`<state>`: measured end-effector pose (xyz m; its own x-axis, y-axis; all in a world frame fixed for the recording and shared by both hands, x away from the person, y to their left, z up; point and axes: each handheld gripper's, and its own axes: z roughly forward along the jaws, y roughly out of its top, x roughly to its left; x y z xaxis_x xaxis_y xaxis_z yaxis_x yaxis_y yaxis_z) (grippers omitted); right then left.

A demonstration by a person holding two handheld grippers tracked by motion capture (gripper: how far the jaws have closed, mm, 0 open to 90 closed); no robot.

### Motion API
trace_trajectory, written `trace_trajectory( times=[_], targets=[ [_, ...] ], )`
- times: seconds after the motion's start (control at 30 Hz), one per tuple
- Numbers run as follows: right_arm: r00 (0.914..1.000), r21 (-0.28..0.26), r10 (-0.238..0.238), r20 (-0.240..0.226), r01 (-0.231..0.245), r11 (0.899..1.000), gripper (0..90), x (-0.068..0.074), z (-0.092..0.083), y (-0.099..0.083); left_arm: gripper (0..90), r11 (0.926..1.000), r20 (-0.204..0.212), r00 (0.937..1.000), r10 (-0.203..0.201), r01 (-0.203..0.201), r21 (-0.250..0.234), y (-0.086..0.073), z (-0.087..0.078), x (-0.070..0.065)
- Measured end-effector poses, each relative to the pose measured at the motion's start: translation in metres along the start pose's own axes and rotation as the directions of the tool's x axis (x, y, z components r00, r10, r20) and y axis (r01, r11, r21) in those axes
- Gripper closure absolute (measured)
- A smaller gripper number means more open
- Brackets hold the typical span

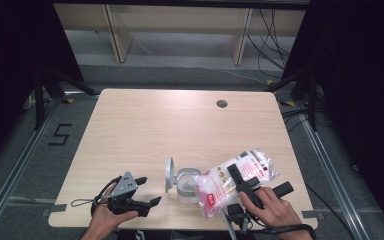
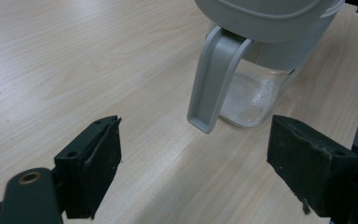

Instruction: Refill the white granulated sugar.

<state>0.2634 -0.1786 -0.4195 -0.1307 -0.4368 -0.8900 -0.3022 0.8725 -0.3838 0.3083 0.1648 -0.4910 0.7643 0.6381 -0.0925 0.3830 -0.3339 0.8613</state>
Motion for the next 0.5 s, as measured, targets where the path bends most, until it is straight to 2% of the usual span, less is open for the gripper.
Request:
trace_trajectory(
  times=[0.07,0.33,0.47,0.5],
  targets=[
    [1.0000,-0.001,0.004,0.001,-0.004,1.000,54.8,0.0001,-0.0003,-0.0002,17.1,1.0000,0.000,1.0000,-0.006,0.006,0.000,-0.0001,0.0002,-0.0003],
    [1.0000,0.001,0.007,0.003,-0.007,1.000,55.1,0.0009,-0.0005,-0.0001,17.5,0.9999,0.001,0.9999,0.011,-0.011,0.002,0.0002,-0.0002,0.0004],
    [1.0000,0.001,0.006,0.002,-0.006,1.000,55.2,0.0005,-0.0004,-0.0005,17.5,1.0000,-0.006,1.0000,-0.007,0.007,-0.002,0.0001,-0.0004,-0.0005],
    [1.0000,-0.005,-0.007,0.003,0.007,1.000,55.3,-0.0002,0.0000,-0.0005,17.5,1.0000,-0.006,1.0000,-0.006,0.006,-0.002,0.0001,-0.0004,-0.0004]
  ],
)
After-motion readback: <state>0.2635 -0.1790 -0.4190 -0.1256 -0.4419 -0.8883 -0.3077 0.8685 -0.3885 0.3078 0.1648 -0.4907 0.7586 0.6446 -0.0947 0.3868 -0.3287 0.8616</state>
